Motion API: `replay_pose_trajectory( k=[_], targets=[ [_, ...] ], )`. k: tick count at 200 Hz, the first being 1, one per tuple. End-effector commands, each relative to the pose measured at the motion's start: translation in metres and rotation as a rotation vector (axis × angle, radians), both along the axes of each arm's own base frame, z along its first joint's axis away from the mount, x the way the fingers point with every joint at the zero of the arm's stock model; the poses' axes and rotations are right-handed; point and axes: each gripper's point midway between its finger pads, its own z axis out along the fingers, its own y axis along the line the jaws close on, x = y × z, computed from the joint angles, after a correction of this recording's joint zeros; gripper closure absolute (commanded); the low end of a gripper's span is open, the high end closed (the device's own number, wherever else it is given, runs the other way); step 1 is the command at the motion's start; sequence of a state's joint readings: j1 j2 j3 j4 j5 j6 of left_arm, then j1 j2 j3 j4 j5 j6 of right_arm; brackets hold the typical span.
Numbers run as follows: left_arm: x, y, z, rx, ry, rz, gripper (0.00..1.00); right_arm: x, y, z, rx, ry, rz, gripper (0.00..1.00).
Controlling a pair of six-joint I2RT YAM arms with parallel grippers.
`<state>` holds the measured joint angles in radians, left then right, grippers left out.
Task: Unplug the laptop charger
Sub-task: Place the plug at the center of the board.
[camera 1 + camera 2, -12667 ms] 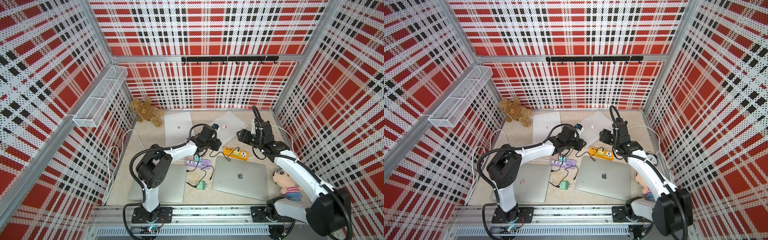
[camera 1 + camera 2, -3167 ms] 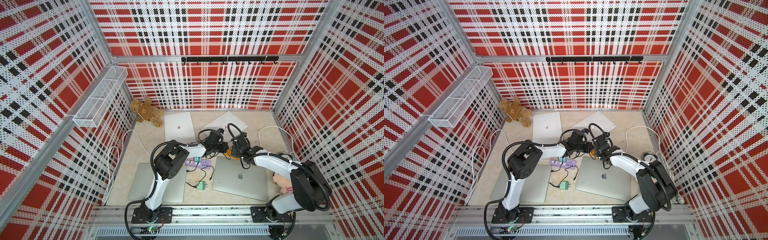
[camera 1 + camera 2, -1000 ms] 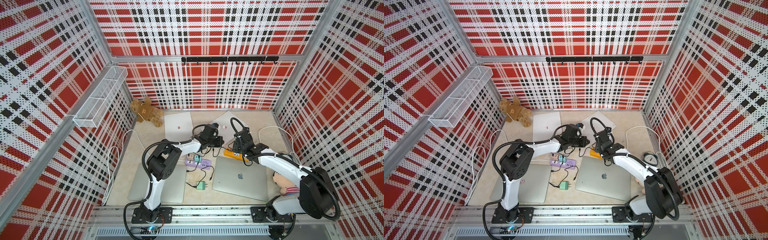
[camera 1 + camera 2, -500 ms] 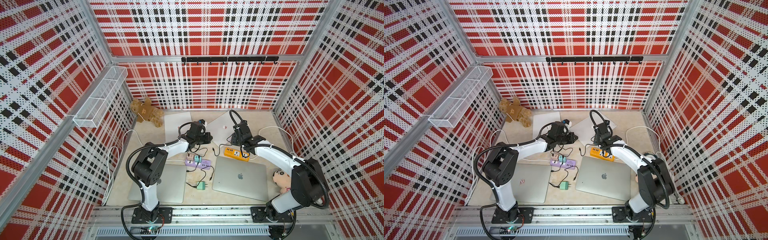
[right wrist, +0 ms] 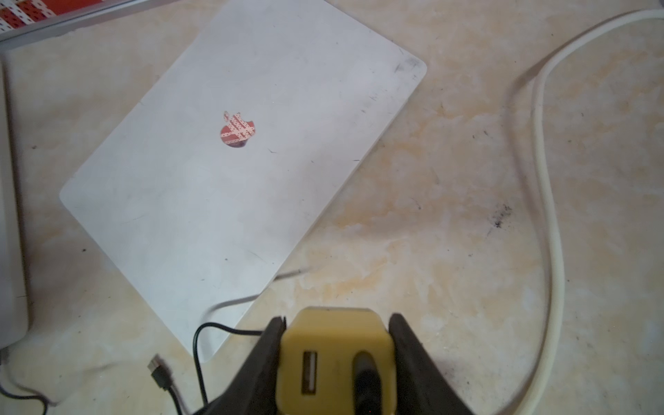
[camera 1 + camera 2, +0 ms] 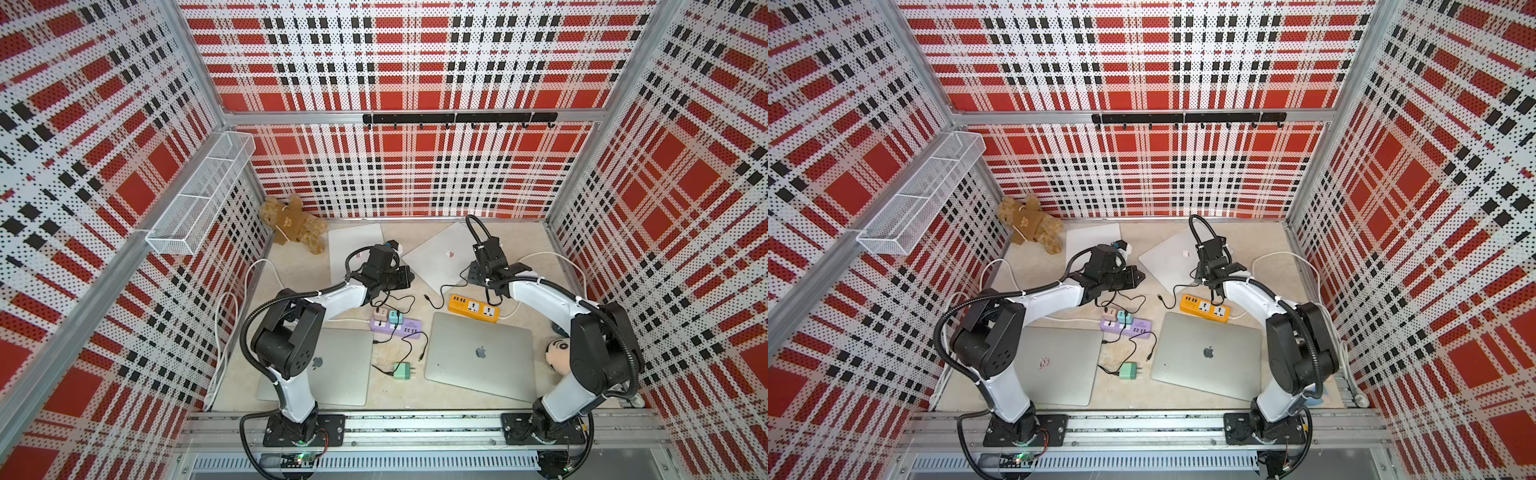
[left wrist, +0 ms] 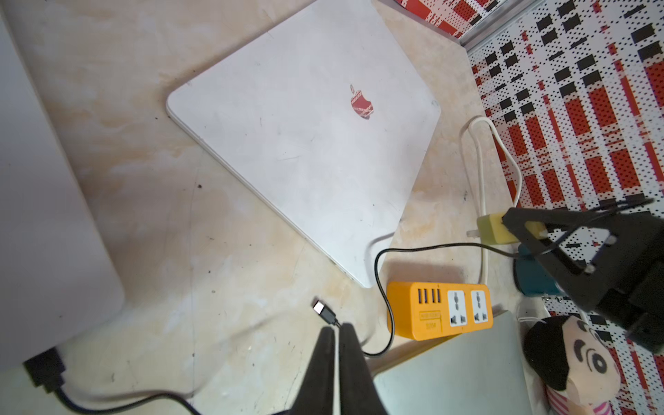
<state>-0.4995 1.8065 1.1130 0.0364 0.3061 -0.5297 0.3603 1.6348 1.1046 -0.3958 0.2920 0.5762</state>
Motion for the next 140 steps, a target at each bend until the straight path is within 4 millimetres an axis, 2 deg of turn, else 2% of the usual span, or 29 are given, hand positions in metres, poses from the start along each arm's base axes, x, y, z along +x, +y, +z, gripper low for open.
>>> replay_pose_trajectory(
  k=[1,43,102,140],
  targets=[
    [0.000,0.003,0.005,0.001,-0.025,-0.009,0.90,-0.012,-0.013,0.002,-0.015,-0.002,-0.013,0.73],
    [-0.001,-0.003,-0.002,-0.002,-0.011,-0.021,0.90,-0.034,-0.033,-0.013,-0.009,0.032,-0.043,0.73],
    [-0.003,-0.010,-0.005,0.000,-0.008,-0.032,0.90,-0.036,-0.043,-0.015,-0.025,0.069,-0.026,0.72],
    [-0.005,-0.014,-0.006,0.001,-0.009,-0.041,0.90,-0.027,-0.041,-0.024,-0.035,0.148,0.007,0.72]
  ],
)
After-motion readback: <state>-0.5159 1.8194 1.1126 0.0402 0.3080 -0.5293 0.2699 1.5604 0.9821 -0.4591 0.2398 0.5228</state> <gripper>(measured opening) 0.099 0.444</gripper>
